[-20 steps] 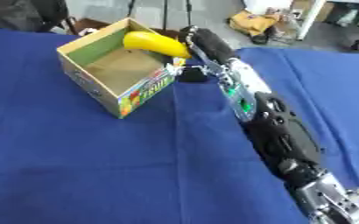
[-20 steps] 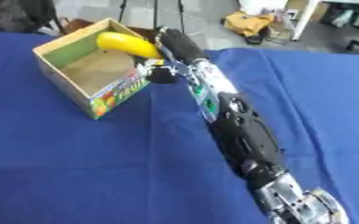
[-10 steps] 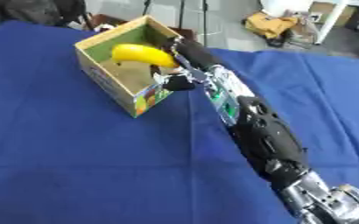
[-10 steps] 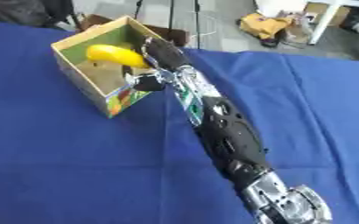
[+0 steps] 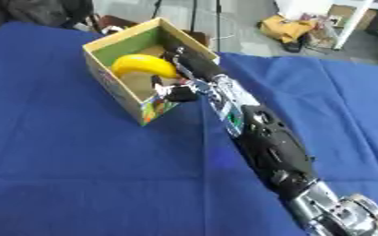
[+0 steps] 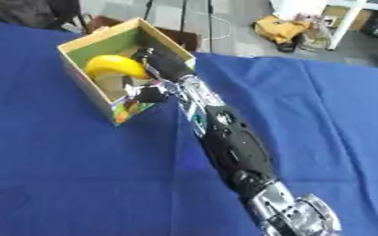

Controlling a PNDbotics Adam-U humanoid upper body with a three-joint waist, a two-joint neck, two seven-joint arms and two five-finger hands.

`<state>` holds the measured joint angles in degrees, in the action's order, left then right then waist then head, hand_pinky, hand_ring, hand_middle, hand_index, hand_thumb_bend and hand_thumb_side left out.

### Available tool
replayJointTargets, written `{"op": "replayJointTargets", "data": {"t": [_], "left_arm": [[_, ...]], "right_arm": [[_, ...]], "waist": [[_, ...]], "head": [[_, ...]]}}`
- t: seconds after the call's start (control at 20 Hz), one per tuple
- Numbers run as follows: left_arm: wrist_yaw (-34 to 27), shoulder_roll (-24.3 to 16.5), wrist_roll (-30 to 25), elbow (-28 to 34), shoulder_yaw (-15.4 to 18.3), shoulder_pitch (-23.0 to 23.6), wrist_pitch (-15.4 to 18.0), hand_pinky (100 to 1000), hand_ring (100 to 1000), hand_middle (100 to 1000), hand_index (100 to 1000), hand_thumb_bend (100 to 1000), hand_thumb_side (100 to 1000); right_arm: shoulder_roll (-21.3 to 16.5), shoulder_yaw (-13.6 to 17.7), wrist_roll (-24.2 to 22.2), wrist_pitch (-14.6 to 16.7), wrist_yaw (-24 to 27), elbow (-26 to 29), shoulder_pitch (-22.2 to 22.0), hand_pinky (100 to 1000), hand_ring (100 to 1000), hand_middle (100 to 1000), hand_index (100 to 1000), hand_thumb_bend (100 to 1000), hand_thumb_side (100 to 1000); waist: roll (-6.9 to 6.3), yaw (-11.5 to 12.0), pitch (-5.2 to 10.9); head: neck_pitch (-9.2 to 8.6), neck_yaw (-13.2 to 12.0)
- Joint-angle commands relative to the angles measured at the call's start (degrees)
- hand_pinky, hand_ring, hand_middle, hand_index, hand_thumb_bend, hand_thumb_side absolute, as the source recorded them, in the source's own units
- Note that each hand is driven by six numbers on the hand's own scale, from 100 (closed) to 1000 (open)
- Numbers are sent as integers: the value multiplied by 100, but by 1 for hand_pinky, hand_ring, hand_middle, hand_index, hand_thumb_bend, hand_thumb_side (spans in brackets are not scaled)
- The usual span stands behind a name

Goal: Pick up objects on the table and place them in the box.

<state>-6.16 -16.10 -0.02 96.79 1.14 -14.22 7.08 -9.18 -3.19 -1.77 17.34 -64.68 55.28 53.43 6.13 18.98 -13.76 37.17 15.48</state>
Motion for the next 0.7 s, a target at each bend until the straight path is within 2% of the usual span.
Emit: {"op": "replayJointTargets", "data": {"t": [0.05, 0.35, 0.55, 0.7], "left_arm": [[-16, -96, -19, 114, -11, -72, 13, 624, 589, 660, 728, 455, 915], [-16, -94, -25, 112, -10, -71, 13, 625, 589, 661, 728, 456, 915], [-16, -94, -27, 111, -9, -70, 14, 625, 589, 661, 728, 457, 915], [-16, -90, -28, 109, -9, -68, 15, 625, 589, 661, 728, 458, 915]], "right_arm": [[-58, 13, -185, 136, -96, -25, 108, 740, 748, 787, 812, 100, 660], [-56, 54, -417, 195, -82, -67, 106, 803, 827, 861, 844, 100, 746], [-57, 34, -642, 236, -136, -145, 98, 926, 933, 942, 906, 100, 922], [-54, 47, -796, 293, -177, -186, 94, 977, 962, 968, 937, 100, 988]], "waist": [[-48, 15, 76], [-37, 33, 84], [-28, 33, 92], [-23, 33, 100]], "head": [[-60, 21], [-59, 19], [-61, 19], [-66, 17]]}}
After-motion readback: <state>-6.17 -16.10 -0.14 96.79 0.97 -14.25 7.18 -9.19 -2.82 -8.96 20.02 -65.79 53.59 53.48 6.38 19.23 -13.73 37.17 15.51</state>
